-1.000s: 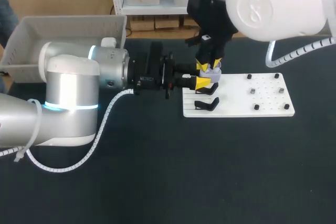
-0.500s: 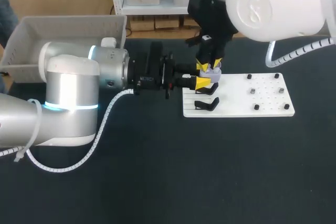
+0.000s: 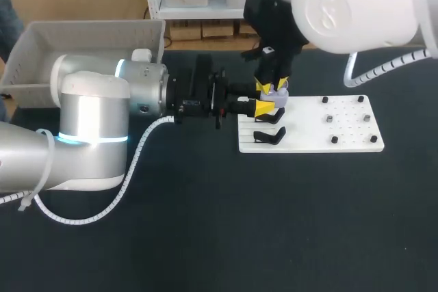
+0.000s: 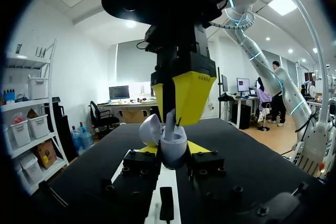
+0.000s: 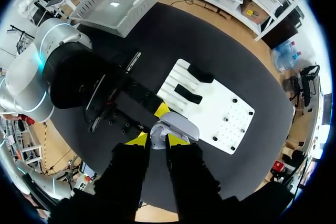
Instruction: Pick up each earbud case from the left stands, insert the matching earbuds, close the lid, and place the case in the box.
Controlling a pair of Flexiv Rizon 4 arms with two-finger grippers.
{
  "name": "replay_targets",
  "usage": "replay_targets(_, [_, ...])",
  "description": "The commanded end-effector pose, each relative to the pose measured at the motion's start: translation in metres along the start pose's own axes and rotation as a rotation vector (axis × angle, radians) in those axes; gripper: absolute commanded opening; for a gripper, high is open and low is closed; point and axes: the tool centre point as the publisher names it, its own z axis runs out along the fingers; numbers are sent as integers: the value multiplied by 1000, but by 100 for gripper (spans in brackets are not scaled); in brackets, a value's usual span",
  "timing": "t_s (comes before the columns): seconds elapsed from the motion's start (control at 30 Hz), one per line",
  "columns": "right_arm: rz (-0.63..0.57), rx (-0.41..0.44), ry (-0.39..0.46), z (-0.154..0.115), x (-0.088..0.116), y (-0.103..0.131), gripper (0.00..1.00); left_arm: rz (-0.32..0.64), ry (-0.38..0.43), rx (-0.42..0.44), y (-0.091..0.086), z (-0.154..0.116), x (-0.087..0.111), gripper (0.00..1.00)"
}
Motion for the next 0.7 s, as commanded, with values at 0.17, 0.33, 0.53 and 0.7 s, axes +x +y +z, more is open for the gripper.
replay_targets(0.17, [3, -1, 8, 0, 0, 0, 16, 0, 1, -2, 0, 0, 0, 0])
replay_targets(0.33, [14, -31, -5, -9, 6, 1, 100, 0, 1, -2, 0, 0, 0, 0])
replay_targets(0.53, [30, -97, -55, -33, 16, 0, 100, 0, 1, -2, 0, 0, 0, 0])
replay_targets(0.7, [173, -80, -154, -46, 4, -19, 100, 0, 1, -2, 0, 0, 0, 0])
